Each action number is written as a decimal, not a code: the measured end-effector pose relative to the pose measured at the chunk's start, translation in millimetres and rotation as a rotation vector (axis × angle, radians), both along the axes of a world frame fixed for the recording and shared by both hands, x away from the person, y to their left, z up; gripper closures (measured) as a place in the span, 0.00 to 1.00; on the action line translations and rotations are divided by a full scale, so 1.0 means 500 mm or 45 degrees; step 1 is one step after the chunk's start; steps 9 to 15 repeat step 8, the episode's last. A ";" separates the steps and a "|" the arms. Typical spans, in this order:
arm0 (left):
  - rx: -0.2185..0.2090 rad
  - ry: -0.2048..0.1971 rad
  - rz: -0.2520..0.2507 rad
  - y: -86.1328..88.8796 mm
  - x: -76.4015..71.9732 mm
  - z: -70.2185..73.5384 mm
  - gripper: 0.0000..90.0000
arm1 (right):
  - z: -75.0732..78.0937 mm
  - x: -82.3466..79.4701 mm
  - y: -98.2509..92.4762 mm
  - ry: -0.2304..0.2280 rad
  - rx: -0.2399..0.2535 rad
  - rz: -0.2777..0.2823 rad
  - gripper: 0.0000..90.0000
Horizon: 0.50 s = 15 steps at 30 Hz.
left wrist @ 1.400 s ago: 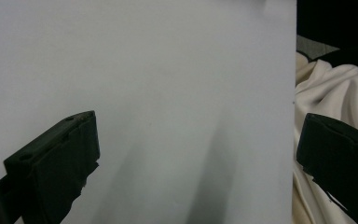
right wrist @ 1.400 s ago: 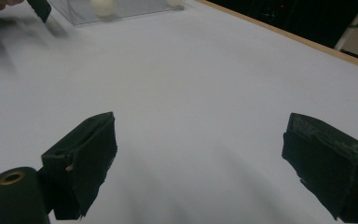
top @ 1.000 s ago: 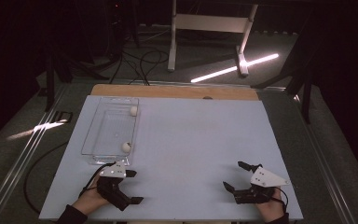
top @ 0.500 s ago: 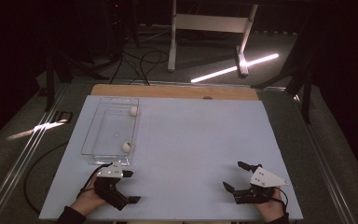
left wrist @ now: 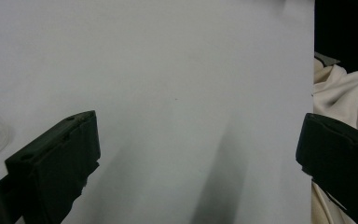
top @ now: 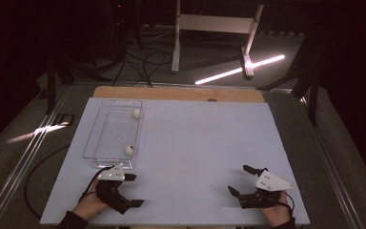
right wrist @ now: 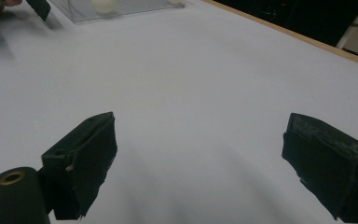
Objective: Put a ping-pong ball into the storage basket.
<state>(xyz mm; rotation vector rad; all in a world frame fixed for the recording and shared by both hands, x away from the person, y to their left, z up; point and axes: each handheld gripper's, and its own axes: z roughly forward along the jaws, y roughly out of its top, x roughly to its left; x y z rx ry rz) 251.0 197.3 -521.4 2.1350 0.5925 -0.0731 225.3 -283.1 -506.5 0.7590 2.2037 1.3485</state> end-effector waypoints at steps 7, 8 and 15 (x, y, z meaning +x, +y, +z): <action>-0.001 0.006 -0.005 -0.001 0.000 0.000 0.01 | -0.001 0.001 0.000 0.007 0.000 -0.001 0.11; -0.001 0.006 -0.005 -0.001 0.000 0.000 0.01 | -0.001 0.001 0.000 0.007 0.000 -0.001 0.11; -0.001 0.006 -0.005 -0.001 0.000 0.000 0.01 | -0.001 0.001 0.000 0.007 0.000 -0.001 0.11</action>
